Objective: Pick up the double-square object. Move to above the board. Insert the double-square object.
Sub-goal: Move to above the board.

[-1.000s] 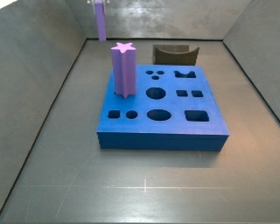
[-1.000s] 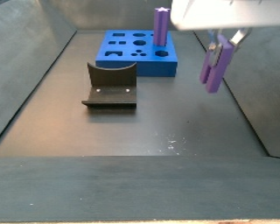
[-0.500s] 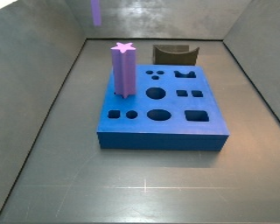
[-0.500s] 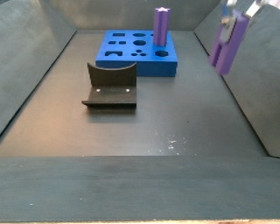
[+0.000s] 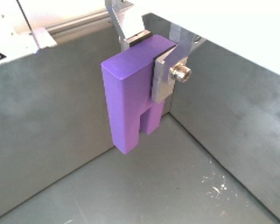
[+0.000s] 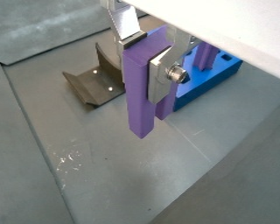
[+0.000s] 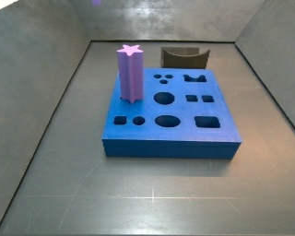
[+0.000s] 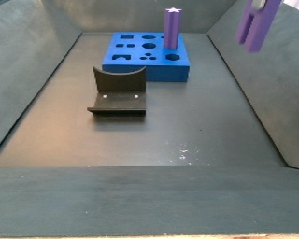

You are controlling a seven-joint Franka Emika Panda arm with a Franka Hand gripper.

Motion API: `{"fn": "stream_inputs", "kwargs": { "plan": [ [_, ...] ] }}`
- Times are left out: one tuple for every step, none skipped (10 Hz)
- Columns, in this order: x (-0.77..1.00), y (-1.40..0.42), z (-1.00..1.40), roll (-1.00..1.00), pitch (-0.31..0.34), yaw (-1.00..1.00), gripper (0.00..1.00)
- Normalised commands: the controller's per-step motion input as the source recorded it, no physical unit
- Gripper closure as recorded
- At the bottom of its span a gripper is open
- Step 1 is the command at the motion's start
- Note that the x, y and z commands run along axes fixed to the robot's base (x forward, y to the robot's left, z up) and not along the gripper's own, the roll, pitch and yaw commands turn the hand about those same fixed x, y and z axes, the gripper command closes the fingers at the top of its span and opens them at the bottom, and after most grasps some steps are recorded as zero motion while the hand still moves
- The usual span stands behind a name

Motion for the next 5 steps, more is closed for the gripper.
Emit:
{"fn": "stream_inputs", "kwargs": {
  "plan": [
    [-0.02, 0.0, 0.62, 0.07, 0.083, 0.02, 1.0],
    [-0.01, 0.0, 0.43, 0.07, 0.086, 0.02, 1.0],
    [0.0, 0.0, 0.28, 0.07, 0.083, 0.02, 1.0],
    [0.46, -1.0, 0.16, 0.04, 0.265, -0.77, 1.0],
    [0.46, -1.0, 0.13, 0.03, 0.258, -0.72, 1.0]
  ]
}}
